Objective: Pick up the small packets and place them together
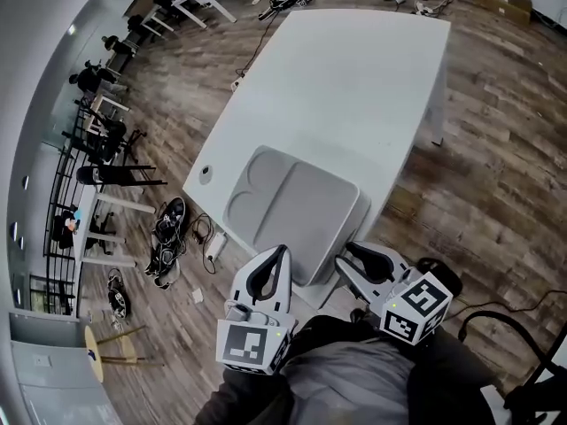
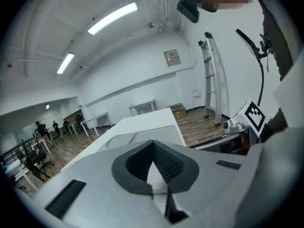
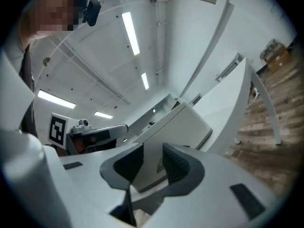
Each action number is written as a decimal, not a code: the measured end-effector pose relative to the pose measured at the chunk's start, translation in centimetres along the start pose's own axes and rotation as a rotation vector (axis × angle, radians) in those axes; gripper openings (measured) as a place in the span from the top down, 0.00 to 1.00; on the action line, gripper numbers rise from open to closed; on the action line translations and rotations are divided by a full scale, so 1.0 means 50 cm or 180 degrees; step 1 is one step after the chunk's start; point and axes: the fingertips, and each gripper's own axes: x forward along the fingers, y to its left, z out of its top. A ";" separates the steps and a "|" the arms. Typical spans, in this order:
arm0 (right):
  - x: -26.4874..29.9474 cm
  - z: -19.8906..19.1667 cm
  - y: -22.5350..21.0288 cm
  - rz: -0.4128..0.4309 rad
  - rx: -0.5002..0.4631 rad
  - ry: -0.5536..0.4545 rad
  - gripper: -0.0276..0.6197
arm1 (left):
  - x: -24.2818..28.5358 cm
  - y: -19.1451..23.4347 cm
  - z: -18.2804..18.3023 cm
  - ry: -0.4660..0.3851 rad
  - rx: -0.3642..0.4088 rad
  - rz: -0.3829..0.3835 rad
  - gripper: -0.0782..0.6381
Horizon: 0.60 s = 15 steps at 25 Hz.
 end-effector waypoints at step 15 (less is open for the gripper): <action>0.010 0.002 -0.059 0.0402 0.1493 -0.0093 0.70 | -0.002 0.003 0.021 0.0092 -0.0142 -0.0058 0.91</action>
